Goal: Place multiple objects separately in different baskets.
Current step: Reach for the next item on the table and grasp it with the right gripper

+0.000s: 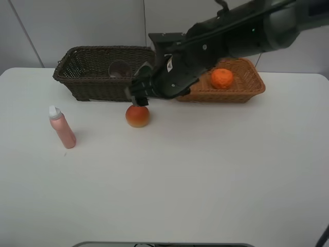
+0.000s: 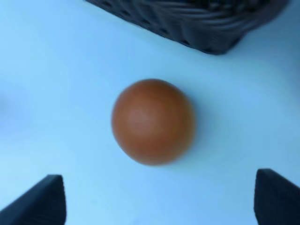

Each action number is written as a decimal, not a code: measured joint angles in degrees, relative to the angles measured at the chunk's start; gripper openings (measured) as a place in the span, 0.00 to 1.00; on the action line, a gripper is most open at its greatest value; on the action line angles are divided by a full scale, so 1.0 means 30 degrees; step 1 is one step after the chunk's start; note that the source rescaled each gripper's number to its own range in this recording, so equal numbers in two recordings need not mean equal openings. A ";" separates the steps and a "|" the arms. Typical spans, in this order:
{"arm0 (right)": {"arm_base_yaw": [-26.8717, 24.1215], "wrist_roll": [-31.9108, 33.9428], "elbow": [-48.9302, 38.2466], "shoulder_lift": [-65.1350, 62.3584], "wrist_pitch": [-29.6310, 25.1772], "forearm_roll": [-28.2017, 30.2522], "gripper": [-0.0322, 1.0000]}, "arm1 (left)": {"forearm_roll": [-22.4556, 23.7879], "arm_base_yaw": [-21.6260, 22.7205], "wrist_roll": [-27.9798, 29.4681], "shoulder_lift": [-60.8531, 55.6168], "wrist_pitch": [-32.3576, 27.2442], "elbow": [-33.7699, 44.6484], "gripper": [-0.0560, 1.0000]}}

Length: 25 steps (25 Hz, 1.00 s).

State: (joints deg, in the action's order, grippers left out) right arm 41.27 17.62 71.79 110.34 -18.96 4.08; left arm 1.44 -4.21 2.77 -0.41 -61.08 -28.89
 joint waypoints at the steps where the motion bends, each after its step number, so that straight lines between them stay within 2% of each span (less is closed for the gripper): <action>1: 0.0126 0.0000 0.0000 0.0230 0.0463 -0.0127 1.00 | 0.0000 0.0000 0.0000 0.0000 0.0000 0.0000 1.00; 9: 0.0386 0.0059 0.0000 0.2077 0.3376 -0.0349 1.00 | 0.0000 0.0000 0.0000 0.0000 0.0000 0.0000 1.00; 17: 0.0386 -0.0031 0.0000 0.3232 0.5163 0.2433 1.00 | 0.0000 0.0000 0.0000 0.0000 0.0000 0.0000 1.00; 22: 0.0348 -0.0048 0.0000 0.3736 0.6488 0.3076 1.00 | 0.0000 0.0000 0.0000 0.0000 0.0000 0.0000 1.00; 25: 0.0197 -0.0085 0.0000 0.4011 0.6505 0.3480 1.00 | 0.0000 0.0000 0.0000 0.0000 0.0000 0.0000 1.00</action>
State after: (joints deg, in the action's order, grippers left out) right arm 41.86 17.37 71.79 122.37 0.56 14.52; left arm 1.44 -4.21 2.77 -0.41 -61.08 -28.89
